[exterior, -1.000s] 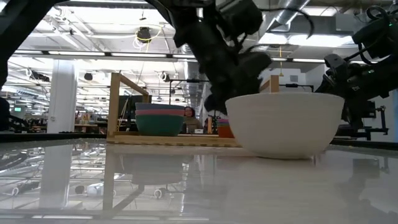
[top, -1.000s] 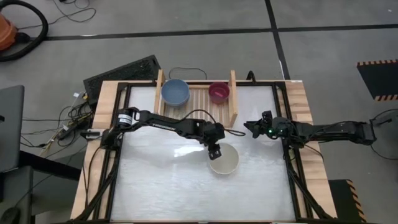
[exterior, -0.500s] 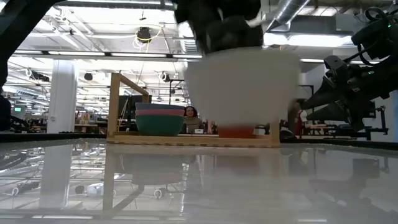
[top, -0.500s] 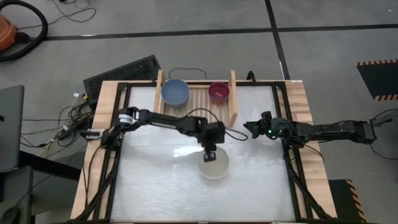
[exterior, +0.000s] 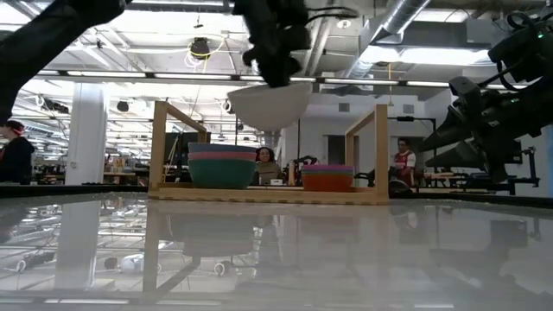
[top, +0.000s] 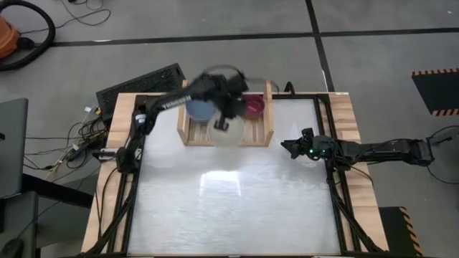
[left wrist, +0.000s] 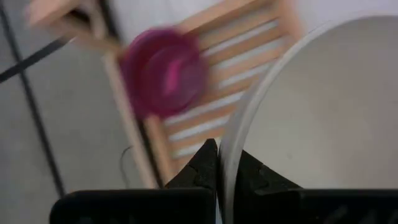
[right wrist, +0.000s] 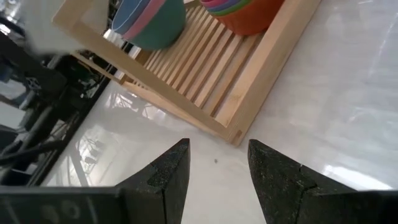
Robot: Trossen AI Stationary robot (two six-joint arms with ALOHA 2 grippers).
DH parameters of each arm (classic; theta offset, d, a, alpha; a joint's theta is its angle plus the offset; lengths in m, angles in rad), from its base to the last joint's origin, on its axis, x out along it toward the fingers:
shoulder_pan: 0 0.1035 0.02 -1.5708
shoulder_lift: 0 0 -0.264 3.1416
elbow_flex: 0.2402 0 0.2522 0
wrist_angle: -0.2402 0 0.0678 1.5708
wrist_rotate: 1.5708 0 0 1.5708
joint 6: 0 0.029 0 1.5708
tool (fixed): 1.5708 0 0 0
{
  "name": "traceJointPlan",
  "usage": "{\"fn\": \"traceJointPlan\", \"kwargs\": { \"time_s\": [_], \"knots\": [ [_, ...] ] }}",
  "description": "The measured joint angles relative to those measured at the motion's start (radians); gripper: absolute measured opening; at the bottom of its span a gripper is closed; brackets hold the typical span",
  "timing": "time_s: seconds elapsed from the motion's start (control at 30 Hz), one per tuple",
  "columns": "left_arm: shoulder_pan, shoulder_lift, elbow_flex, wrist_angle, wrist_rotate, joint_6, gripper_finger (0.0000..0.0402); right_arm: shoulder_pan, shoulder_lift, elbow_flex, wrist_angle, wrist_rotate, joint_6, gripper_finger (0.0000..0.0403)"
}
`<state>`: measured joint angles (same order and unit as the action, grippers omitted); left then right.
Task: Place and stack bowls onto a shelf
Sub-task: Stack the large white bowl on top of the large blue bowl on the shelf
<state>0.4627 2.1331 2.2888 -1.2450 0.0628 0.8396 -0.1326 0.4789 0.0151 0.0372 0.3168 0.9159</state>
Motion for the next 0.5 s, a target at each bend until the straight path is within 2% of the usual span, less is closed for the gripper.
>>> {"fn": "traceJointPlan", "kwargs": {
  "time_s": [0.23,0.5],
  "knots": [
    [0.182,0.001,-0.001,-0.005,0.007,0.158,0.0000,-0.001,0.000,0.000,0.000,0.008,0.037,0.0189],
    [0.268,0.008,-0.001,-0.044,0.019,0.315,0.0000,-0.026,0.000,0.000,0.003,0.069,0.037,0.0189]
  ]
}}
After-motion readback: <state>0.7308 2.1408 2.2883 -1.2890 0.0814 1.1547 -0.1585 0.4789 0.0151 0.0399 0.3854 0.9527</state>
